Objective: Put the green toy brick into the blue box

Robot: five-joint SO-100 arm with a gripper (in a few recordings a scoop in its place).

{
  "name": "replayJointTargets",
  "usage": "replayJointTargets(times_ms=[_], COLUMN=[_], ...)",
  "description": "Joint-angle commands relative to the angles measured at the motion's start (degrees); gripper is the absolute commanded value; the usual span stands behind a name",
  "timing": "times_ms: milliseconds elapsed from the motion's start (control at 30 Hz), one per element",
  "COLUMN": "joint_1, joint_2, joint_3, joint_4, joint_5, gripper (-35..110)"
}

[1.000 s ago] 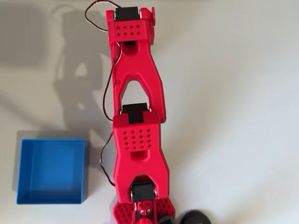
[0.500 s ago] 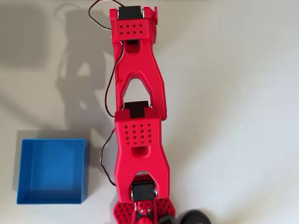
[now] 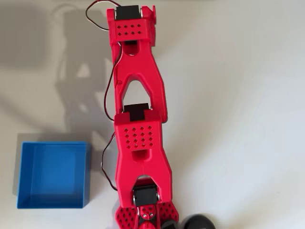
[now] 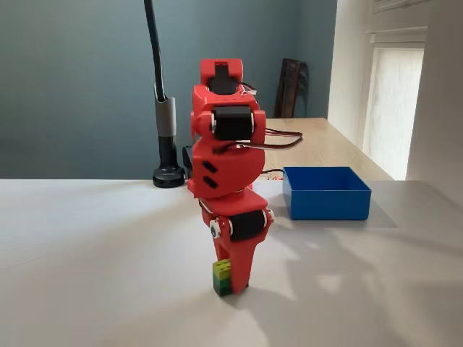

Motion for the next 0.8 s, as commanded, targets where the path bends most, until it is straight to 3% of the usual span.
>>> replayJointTargets(times_ms=[0,767], joint_1=[-3.6,-20.74], joint_2=[13.45,49.13], joint_3=[-1.58,27.6], joint_4=[1.58,4.83], joint_5=[-0.18,0.79], gripper=[0,0])
